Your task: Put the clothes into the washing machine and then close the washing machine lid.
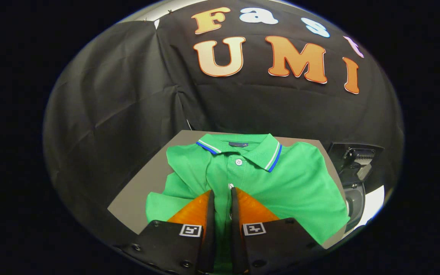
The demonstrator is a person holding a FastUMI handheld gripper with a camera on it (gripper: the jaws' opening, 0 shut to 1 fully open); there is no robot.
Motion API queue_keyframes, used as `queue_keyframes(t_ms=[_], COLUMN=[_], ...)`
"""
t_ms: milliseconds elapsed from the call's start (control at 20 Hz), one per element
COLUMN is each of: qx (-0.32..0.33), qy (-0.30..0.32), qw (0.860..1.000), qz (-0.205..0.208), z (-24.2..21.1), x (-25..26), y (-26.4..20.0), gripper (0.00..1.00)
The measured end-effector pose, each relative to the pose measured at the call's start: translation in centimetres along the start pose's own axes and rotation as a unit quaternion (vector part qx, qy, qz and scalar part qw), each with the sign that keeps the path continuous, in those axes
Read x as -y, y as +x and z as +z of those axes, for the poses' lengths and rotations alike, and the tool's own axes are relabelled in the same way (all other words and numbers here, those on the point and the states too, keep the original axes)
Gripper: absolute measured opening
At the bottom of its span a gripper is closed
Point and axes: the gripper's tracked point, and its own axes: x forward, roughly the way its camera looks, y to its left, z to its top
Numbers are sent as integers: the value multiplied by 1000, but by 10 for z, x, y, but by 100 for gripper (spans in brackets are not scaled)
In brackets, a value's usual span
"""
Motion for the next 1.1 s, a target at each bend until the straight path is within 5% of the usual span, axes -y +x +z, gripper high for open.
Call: queue_keyframes(t_ms=[250,1100], qx=[-12,138], qy=[24,66], qw=[1000,987], qz=[10,-46], z=[8,129], x=[11,126], y=[-11,-154], gripper=[13,13])
